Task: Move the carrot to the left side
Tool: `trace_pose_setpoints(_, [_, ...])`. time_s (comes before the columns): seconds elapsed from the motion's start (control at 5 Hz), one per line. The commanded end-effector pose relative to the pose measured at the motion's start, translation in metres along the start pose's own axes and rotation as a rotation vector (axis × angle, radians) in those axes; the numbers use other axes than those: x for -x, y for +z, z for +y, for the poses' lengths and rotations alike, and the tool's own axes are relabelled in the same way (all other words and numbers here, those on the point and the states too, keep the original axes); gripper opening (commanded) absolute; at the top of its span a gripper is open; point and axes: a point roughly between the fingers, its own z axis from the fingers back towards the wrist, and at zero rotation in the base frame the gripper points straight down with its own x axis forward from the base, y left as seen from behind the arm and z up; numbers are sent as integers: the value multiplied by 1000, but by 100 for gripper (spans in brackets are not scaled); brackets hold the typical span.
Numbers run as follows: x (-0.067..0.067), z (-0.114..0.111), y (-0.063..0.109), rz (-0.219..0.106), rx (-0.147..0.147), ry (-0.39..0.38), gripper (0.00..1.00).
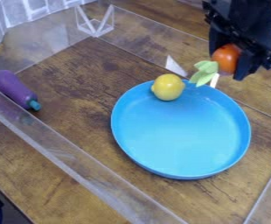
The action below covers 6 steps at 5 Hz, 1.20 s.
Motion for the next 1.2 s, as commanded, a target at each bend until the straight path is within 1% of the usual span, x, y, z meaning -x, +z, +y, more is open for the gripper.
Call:
trace_pose_setpoints(0.0, [-9, -1, 45, -110, -15, -9, 0])
trace_pose_setpoints(0.2, [-5, -1, 43, -118, -26, -12, 0])
trace_pose_setpoints(0.4, [-6, -2, 47, -128, -30, -20, 0])
trace_pose_setpoints(0.6, [8, 11, 48, -113, -44, 14, 0])
trace_pose_setpoints(0.8, [25, 29, 44, -97, -64, 57, 0])
trace_pose_setpoints(1.0, [54, 63, 46, -76, -95, 132, 0])
